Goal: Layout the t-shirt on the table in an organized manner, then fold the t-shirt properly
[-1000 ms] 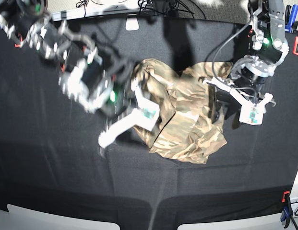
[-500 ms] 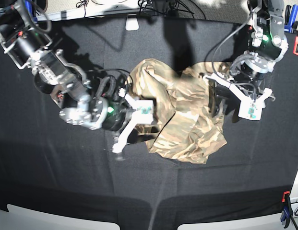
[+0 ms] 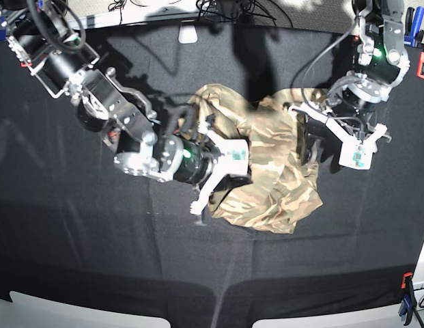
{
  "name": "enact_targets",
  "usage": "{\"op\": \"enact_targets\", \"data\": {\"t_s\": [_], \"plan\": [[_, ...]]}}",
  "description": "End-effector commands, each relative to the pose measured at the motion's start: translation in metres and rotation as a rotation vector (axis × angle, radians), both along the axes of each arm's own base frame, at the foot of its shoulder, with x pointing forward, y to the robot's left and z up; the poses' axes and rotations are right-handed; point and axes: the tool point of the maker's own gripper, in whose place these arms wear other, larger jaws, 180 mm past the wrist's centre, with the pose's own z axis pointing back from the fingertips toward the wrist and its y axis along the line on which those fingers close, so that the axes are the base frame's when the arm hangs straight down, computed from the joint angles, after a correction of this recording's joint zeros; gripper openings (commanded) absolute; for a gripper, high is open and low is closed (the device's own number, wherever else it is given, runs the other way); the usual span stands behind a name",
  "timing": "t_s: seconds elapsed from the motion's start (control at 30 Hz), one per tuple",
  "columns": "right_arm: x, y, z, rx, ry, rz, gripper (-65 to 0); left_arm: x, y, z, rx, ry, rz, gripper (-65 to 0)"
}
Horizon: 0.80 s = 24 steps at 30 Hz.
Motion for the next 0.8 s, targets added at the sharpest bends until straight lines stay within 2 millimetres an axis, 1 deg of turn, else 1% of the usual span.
{"op": "enact_targets", "data": {"t_s": [0.0, 0.17, 0.23, 0.3, 0.33, 0.43, 0.53, 0.67, 0.73, 0.77], "plan": [[0.019, -0.001, 0.025, 0.052, -0.064, -0.047, -65.0, 0.004, -0.001, 0.014, -0.010, -0.055, -0.002, -33.8], [0.051, -0.024, 0.043, 0.085, -0.126, -0.238, -65.0, 0.004, -0.001, 0.014, -0.011, -0.055, -0.002, -33.8], [0.065, -0.036, 0.056, 0.113, -0.159, -0.305, -65.0, 0.004, -0.001, 0.014, -0.011, -0.054, -0.002, -33.9], [0.081, -0.054, 0.072, 0.149, -0.197, -0.387, -65.0, 0.004, -0.001, 0.014, -0.011, -0.055, -0.002, -33.9], [0.088, -0.066, 0.079, 0.159, -0.212, -0.432, -65.0, 0.004, -0.001, 0.014, -0.011, -0.055, -0.002, -33.8], [0.110, -0.111, 0.102, 0.178, -0.263, -0.585, -65.0, 0.004, -0.001, 0.014, -0.011, -0.055, -0.002, -33.9], [0.126, -0.159, 0.130, 0.212, -0.331, -0.717, -65.0, 0.004, -0.001, 0.014, -0.011, -0.055, -0.002, -33.8], [0.136, -0.218, 0.169, 0.284, -0.405, -0.870, -65.0, 0.004, -0.001, 0.014, -0.011, -0.055, -0.002, -33.8], [0.138, -0.238, 0.183, 0.349, -0.399, -0.924, -65.0, 0.004, -0.001, 0.014, -0.011, -0.055, -0.002, -33.8], [0.137, -0.243, 0.187, 0.387, -0.376, -0.932, -65.0, 0.004, -0.001, 0.014, -0.011, -0.055, -0.002, -33.9]]}}
